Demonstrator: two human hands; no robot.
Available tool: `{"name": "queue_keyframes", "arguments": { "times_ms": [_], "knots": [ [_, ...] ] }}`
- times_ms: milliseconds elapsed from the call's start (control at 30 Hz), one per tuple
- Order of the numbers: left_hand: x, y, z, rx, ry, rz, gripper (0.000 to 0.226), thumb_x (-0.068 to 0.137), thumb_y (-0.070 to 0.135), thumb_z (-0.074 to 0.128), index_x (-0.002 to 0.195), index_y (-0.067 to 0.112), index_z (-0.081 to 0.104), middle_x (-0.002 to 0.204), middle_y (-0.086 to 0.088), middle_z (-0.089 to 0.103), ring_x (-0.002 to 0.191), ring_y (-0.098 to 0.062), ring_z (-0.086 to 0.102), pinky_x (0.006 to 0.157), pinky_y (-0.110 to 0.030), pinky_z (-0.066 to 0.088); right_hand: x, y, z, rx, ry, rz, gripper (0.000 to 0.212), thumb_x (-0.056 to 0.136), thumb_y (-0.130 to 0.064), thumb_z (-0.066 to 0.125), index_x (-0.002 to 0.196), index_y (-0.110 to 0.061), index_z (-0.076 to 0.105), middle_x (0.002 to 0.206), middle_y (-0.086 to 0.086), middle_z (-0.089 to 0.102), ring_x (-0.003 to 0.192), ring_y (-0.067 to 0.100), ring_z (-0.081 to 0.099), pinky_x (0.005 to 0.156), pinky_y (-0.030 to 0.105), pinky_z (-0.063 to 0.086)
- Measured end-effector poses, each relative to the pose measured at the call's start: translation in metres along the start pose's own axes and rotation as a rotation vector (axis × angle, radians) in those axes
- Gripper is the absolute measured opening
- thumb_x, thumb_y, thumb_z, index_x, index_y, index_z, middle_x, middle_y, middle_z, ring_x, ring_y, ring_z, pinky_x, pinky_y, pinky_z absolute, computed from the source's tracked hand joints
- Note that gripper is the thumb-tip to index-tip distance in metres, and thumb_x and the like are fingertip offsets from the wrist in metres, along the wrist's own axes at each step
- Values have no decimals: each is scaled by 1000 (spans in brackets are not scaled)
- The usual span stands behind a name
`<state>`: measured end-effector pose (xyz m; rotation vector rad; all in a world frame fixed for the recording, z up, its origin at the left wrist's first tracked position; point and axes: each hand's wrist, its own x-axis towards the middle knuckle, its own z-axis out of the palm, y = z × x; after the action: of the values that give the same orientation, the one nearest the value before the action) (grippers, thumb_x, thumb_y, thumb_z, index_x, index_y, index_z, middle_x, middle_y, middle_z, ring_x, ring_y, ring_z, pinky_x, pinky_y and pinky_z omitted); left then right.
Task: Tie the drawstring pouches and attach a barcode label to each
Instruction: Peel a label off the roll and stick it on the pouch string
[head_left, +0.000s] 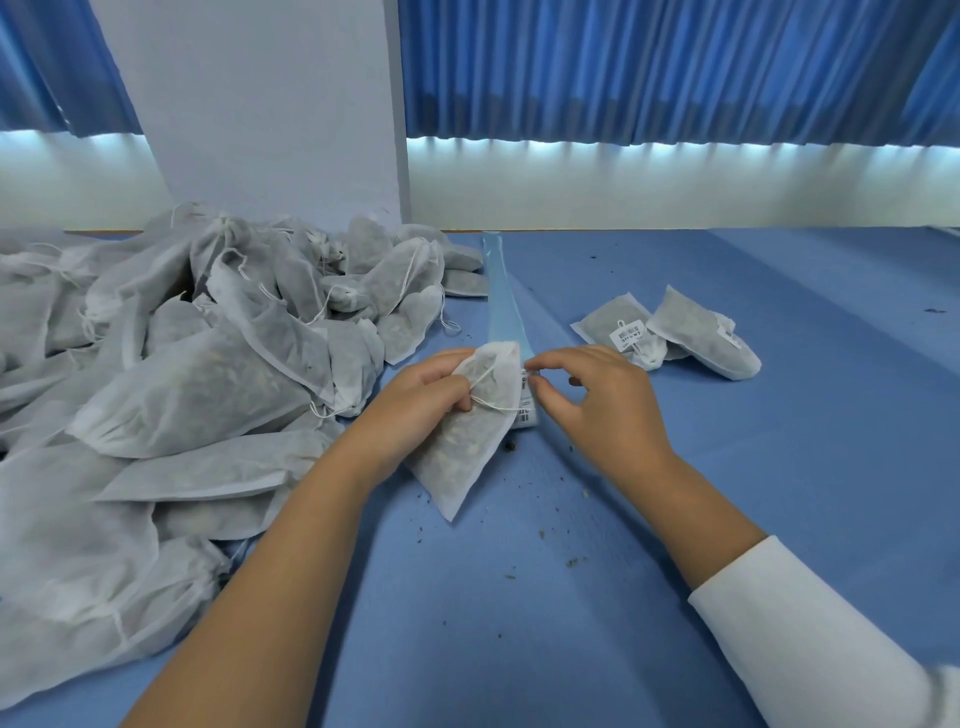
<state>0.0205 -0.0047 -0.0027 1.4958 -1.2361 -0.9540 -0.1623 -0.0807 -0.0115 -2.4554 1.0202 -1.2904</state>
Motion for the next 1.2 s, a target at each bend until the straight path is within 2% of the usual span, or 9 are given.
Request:
{"name": "queue_keyframes", "arguments": {
  "times_ms": [133,333,533,667,833,933,1100,1167,1200],
  "knots": [
    [1,0,0,-32,-8,7,48,61,22,52,98,43,75,87,24,69,82,-1,58,79,-25,40,1,-2,1,18,-1,12,11,84,-14,72,93,-19,75,96,-5,69,96,17,58,79,39,53],
    [1,-1,-2,-65,-40,0,50,61,21,53,103,38,75,85,17,69,81,-7,59,76,-27,41,1,-5,-2,-88,-7,-57,4,83,-17,73,86,-19,74,94,-6,66,94,17,56,76,24,41],
    [2,-2,-3,-62,-55,3,45,64,20,52,100,33,76,88,24,69,79,-1,61,77,-26,42,2,-11,-5,-164,-119,-95,4,87,-14,69,88,-10,71,95,1,65,99,21,55,75,32,47],
    [2,-2,-4,-60,-39,-3,44,63,21,53,100,27,75,94,22,70,87,-8,61,83,-29,42,4,-13,-7,-124,-194,-69,8,94,-14,57,98,-9,62,100,2,61,101,20,51,82,31,42],
    [3,-3,-4,-44,-38,-6,45,63,22,53,100,35,76,90,24,69,82,-3,61,80,-27,42,0,-16,-8,-26,-253,2,12,101,-16,45,106,-9,53,106,2,59,103,18,48,84,39,43],
    [3,-3,-3,-46,-41,-6,45,63,22,53,99,35,76,92,27,69,80,1,62,77,-26,41,-1,-15,-7,38,-271,34,12,102,-17,41,107,-9,49,116,3,59,110,17,48,87,35,42],
    [3,-1,-3,-51,-25,-8,49,63,21,52,102,37,75,95,22,71,87,-5,62,79,-26,42,-3,-14,-8,108,-311,59,8,104,-15,35,104,-14,43,129,2,57,117,16,47,87,26,37],
    [3,-1,-3,-43,-25,-4,50,63,21,51,106,33,74,93,20,70,86,-7,61,79,-26,42,-2,-14,-9,136,-300,60,5,104,-15,34,101,-17,38,116,3,61,104,14,53,82,32,42],
    [3,-1,-3,-38,-27,-2,50,64,21,51,106,31,74,93,20,70,85,-7,60,78,-26,42,-2,-13,-10,145,-283,56,6,104,-16,34,100,-20,36,99,1,60,88,7,53,73,30,42]
  ]
}}
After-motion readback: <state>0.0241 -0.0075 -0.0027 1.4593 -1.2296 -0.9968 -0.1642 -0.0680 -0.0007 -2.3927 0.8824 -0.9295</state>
